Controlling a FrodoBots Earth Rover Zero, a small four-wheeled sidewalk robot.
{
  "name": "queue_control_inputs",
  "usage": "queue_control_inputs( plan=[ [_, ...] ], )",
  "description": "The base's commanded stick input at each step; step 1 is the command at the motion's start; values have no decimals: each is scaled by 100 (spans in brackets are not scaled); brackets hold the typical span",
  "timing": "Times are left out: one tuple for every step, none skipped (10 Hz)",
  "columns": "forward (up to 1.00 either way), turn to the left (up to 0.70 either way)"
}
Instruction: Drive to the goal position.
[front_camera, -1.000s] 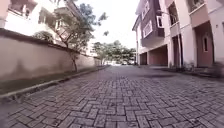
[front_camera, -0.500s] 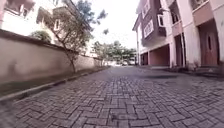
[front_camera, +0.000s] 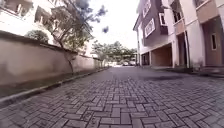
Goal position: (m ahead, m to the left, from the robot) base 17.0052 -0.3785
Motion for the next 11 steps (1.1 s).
queue_control_inputs(
  plan=[
    [69, 3],
    [69, 3],
    [69, 3],
    [69, 3],
    [69, 3],
    [69, 3],
    [69, 3],
    [69, 3],
    [69, 3],
    [69, 3],
    [69, 3]
  ],
)
